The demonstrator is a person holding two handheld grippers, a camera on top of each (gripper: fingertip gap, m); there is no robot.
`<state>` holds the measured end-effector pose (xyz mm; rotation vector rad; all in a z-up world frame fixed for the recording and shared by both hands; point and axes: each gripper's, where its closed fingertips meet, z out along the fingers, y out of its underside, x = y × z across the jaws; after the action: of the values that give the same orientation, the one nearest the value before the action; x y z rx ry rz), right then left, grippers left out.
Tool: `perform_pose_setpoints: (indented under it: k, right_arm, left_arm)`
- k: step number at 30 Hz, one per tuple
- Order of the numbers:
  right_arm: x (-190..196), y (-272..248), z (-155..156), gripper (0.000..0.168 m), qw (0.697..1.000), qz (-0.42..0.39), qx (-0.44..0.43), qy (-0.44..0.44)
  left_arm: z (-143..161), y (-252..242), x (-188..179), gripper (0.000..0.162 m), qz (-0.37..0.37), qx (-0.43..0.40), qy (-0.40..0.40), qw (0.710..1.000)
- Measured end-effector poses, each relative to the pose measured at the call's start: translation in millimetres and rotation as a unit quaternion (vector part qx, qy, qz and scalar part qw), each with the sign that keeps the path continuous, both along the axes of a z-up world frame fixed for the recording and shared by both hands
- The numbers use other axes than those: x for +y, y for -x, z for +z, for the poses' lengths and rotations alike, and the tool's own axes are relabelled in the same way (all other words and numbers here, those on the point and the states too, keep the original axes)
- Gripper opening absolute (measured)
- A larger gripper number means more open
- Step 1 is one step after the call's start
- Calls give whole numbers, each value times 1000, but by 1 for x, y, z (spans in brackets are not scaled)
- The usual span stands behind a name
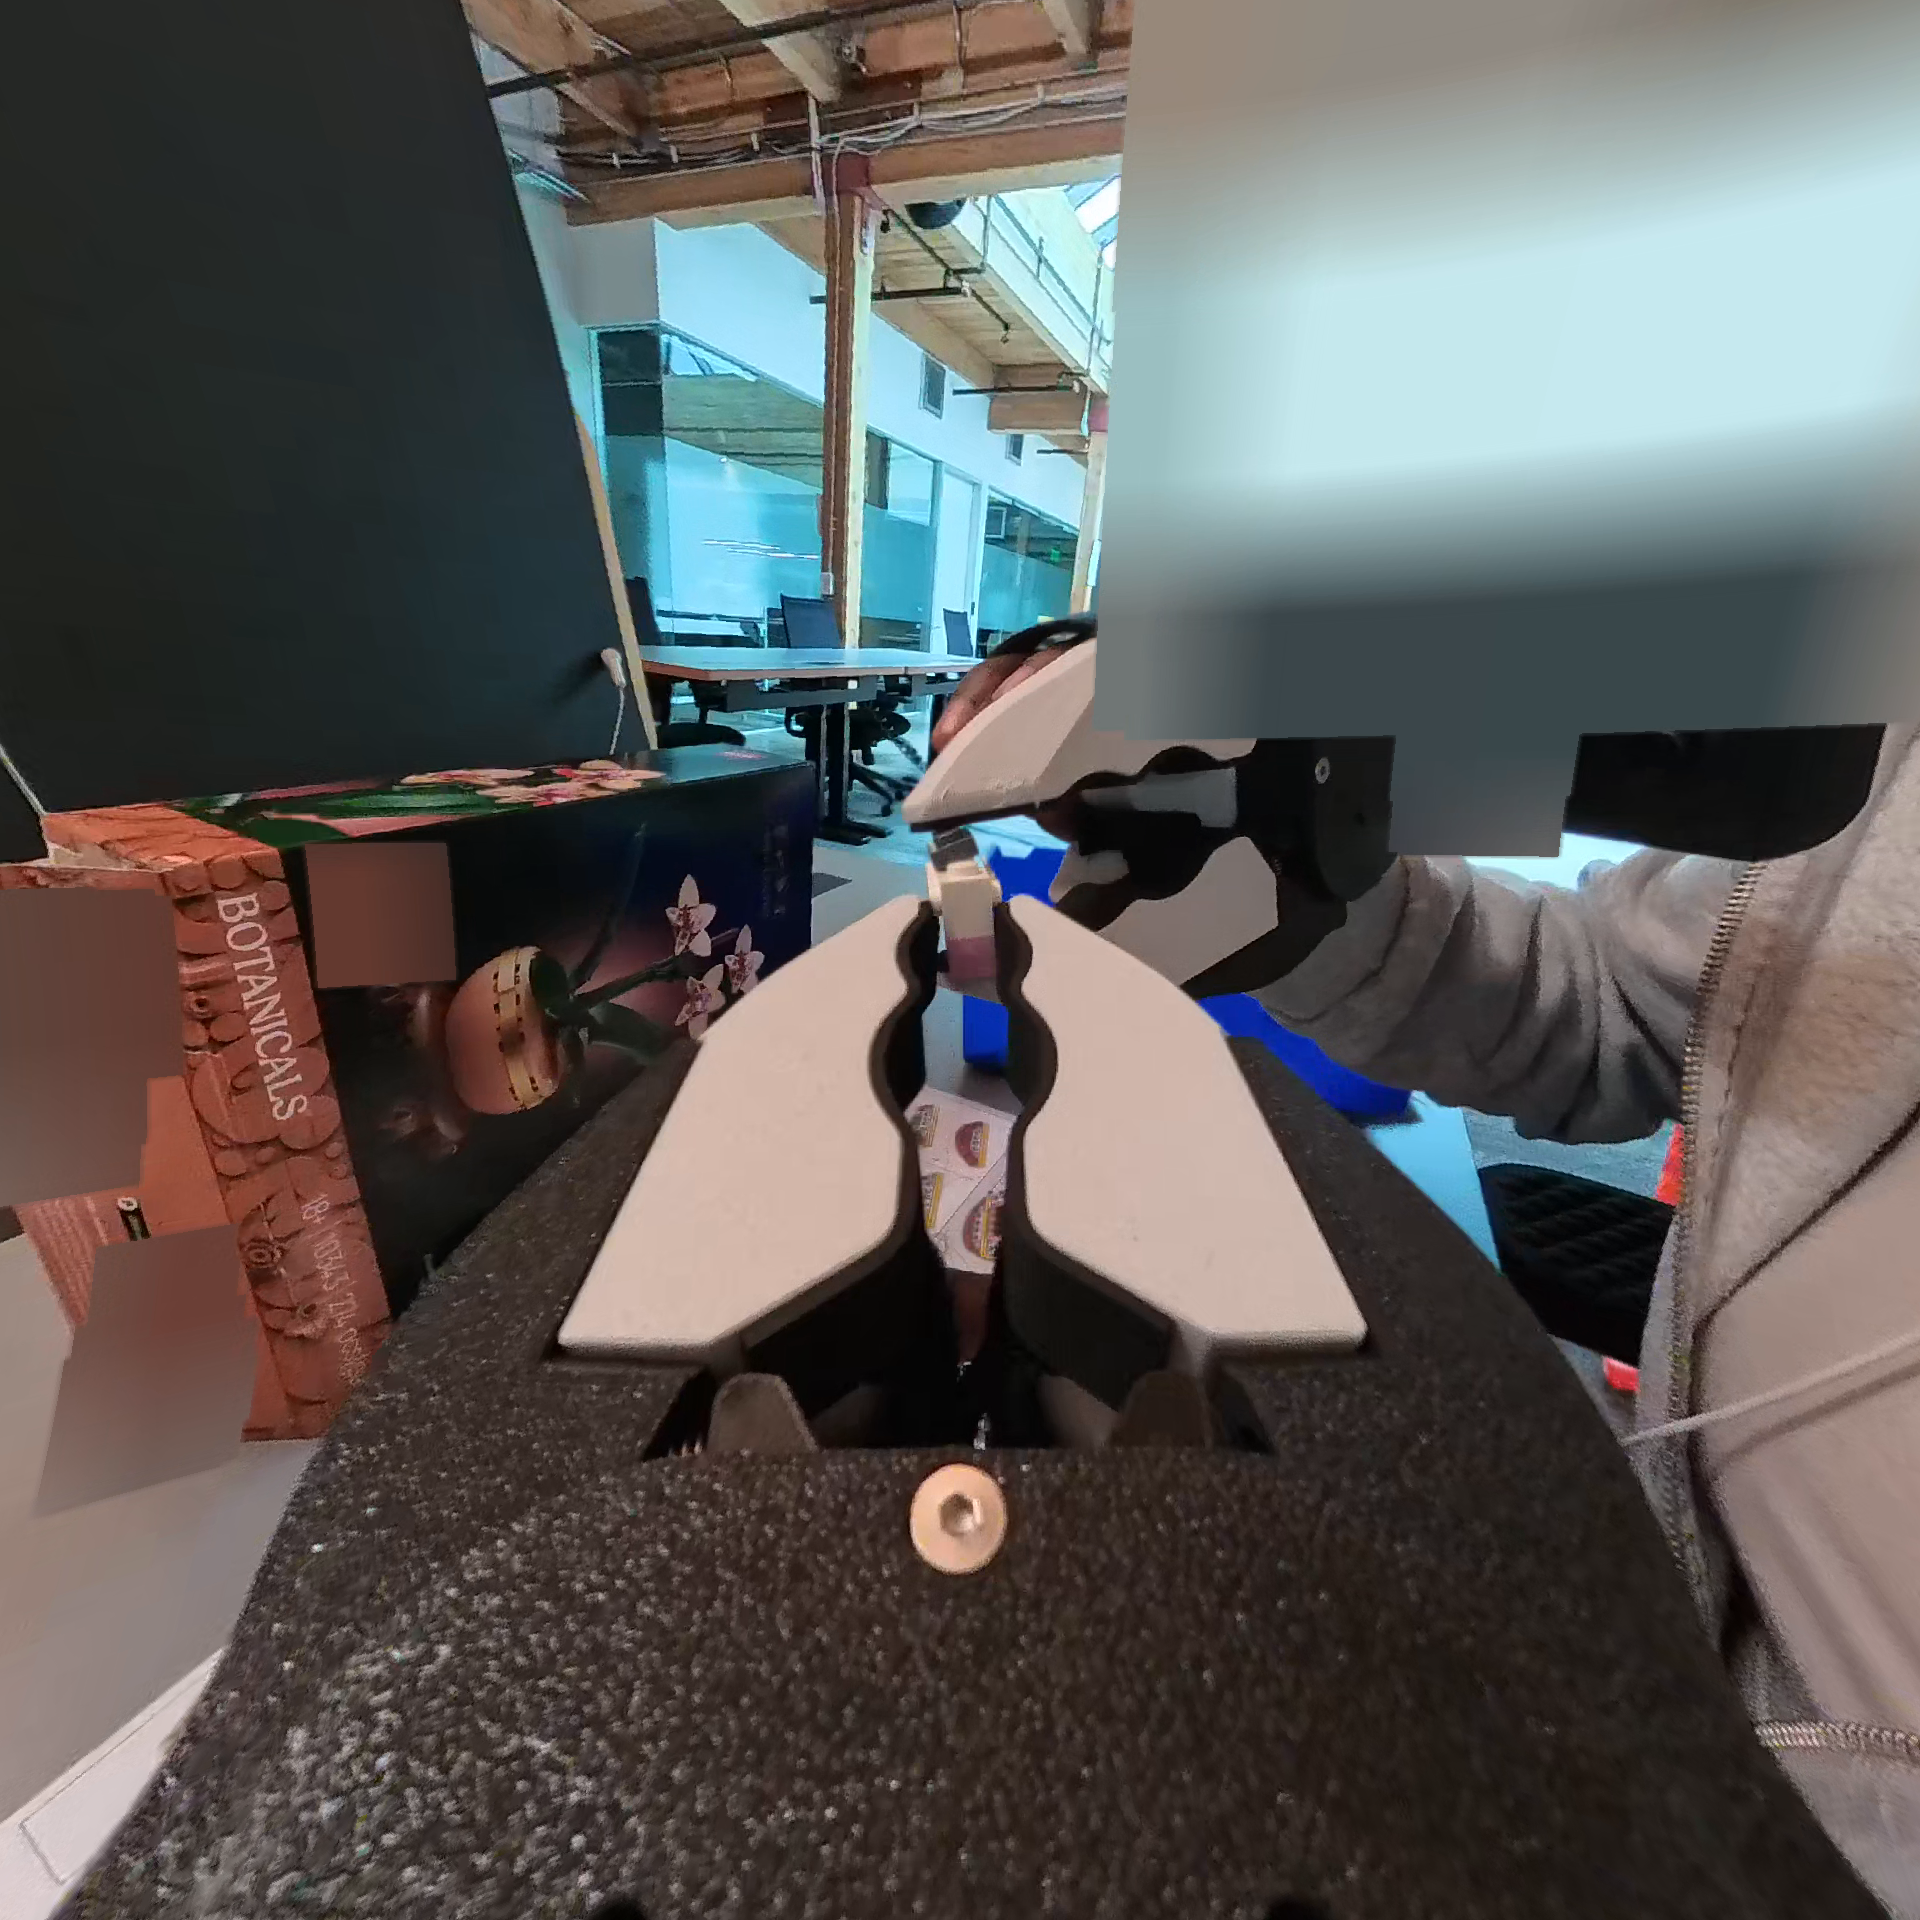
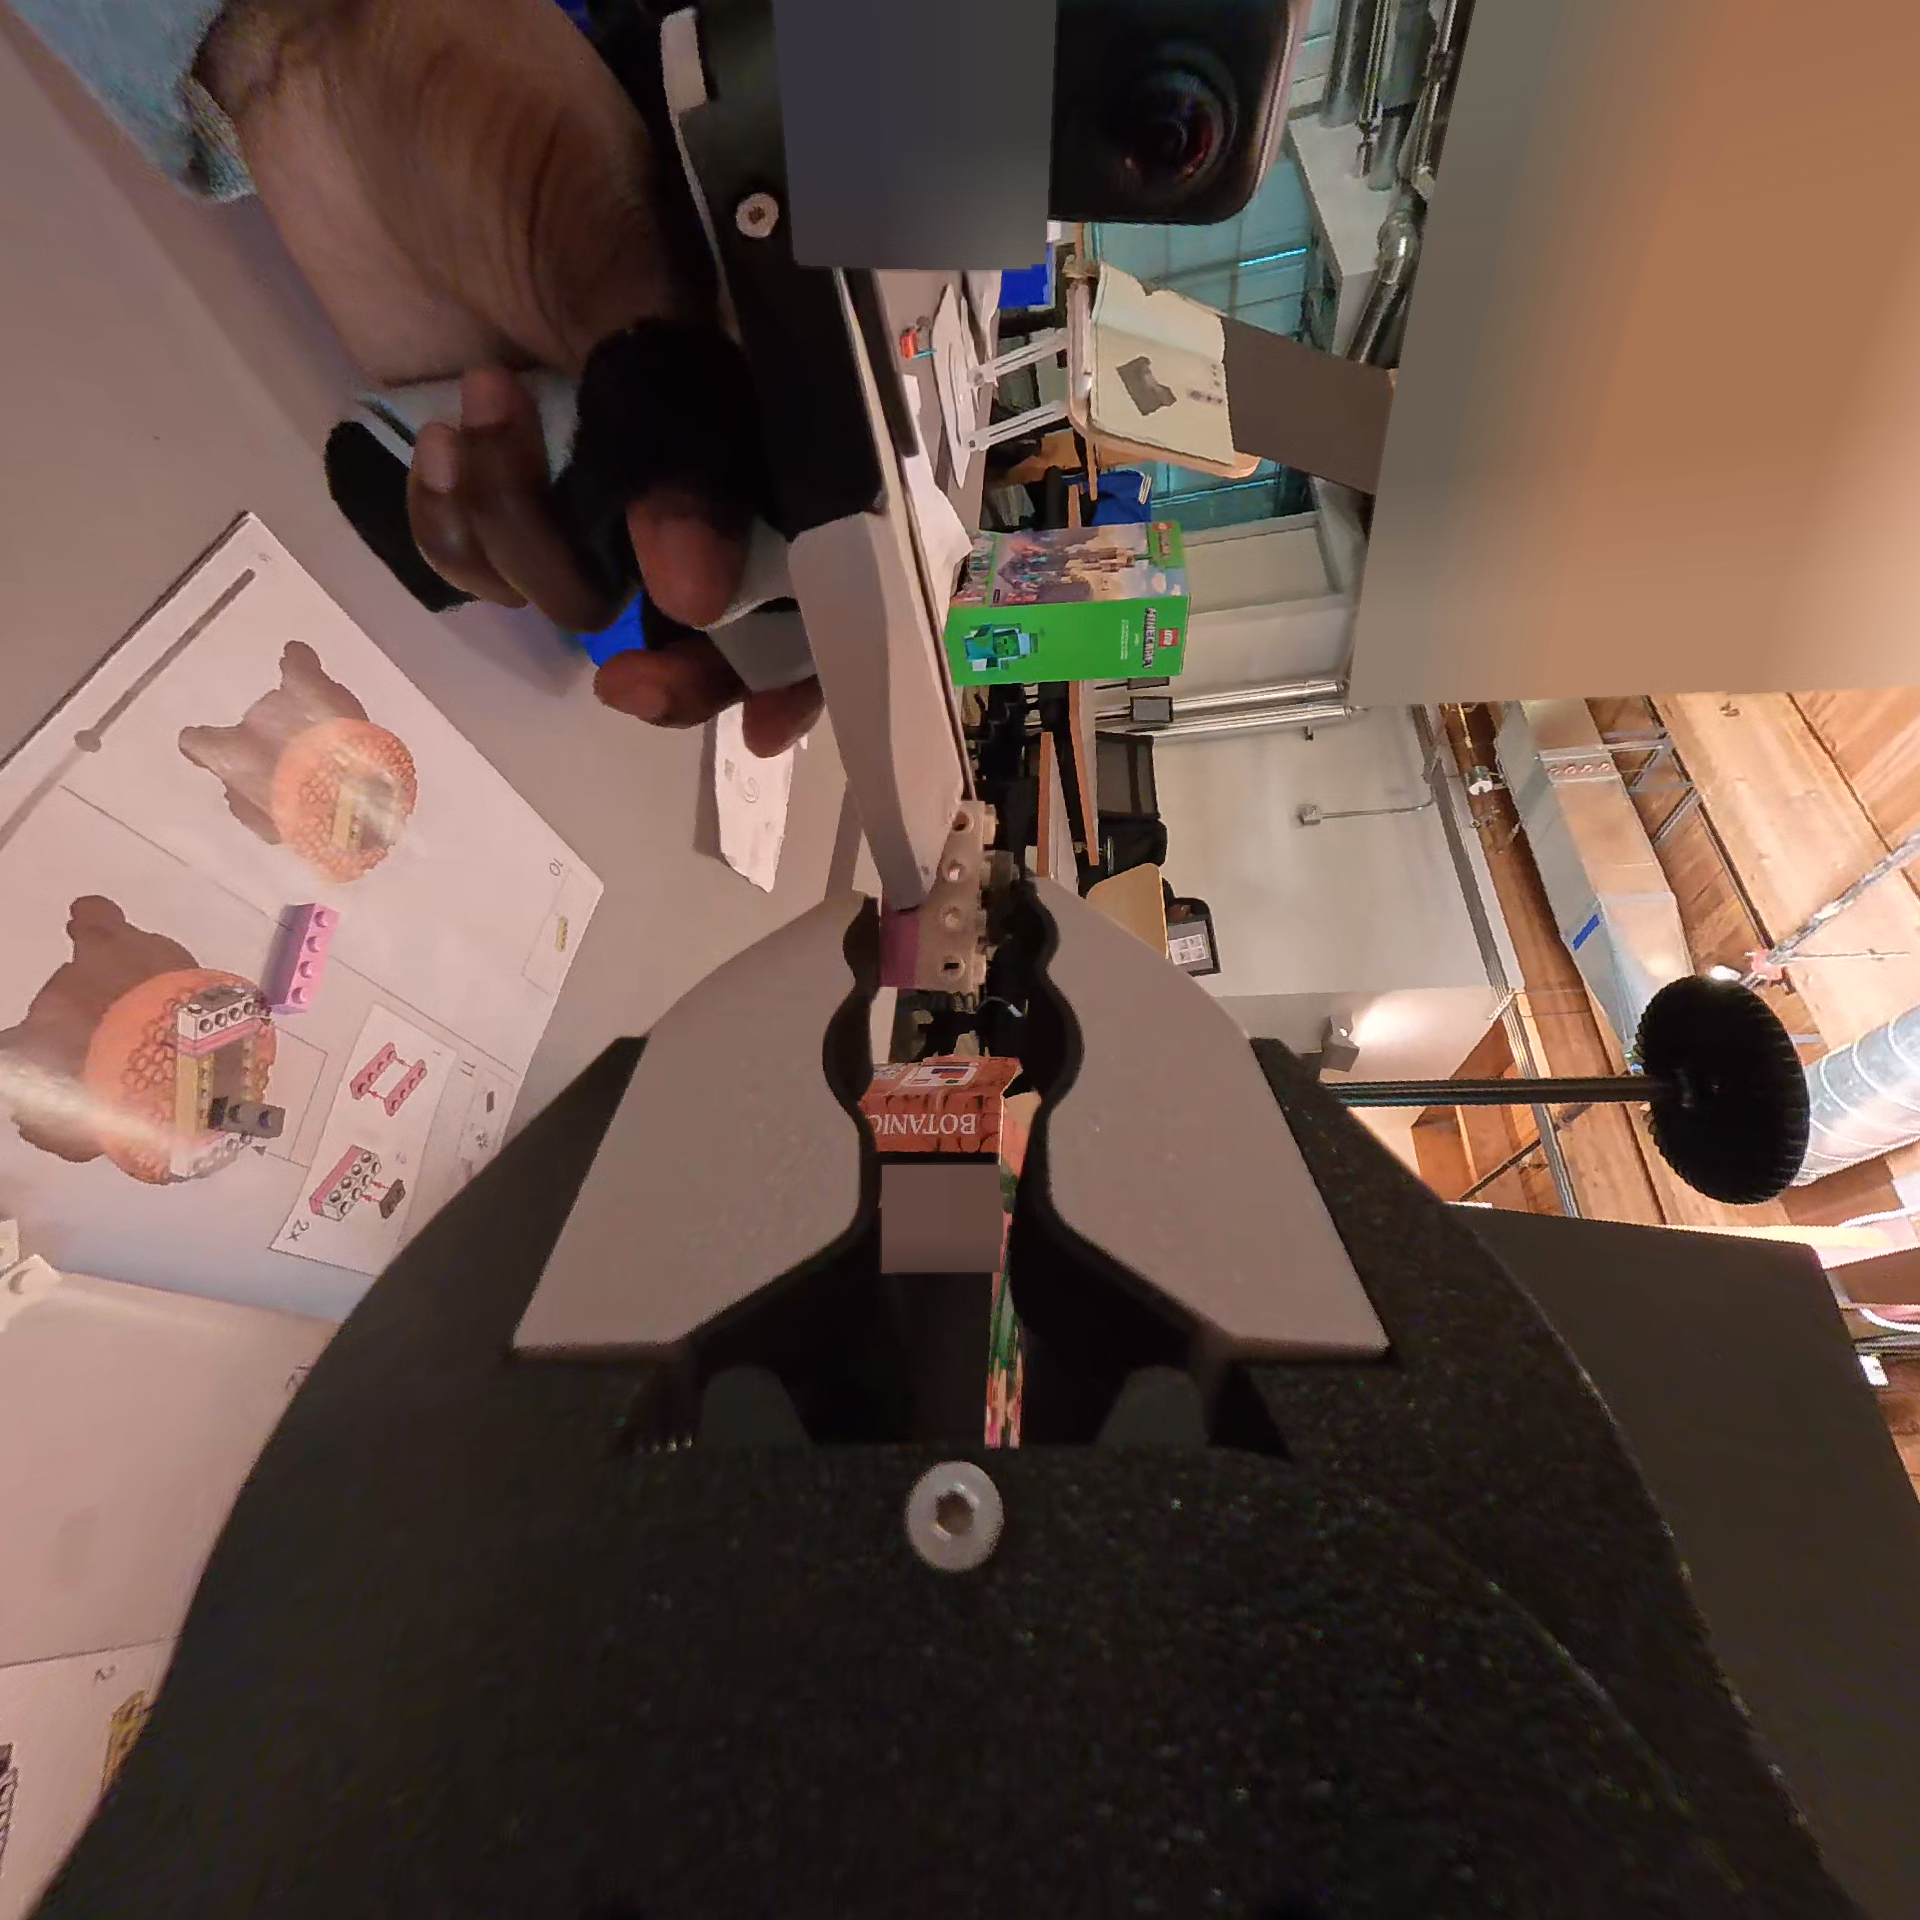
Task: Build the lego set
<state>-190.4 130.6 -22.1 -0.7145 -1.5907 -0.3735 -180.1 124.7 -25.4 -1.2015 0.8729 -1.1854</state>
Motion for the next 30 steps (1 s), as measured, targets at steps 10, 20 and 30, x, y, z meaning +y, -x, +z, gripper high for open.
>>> perform_pose_setpoints:
  k: [10, 20, 30]
  right_arm:
    - [1, -5, 1, 21, 1000, -14, -12, 4]
    - [-1, -10, -7, 21, 998, 0, -45, 51]
    - [-1, -14, -10, 21, 994, -4, -14, 104]
  left_arm:
    - [1, -4, 0, 10, -20, -21, 50, 998]
    - [-7, -11, -2, 10, -43, 33, 52, 997]
    - [-11, -15, -5, 11, -69, 38, 82, 994]
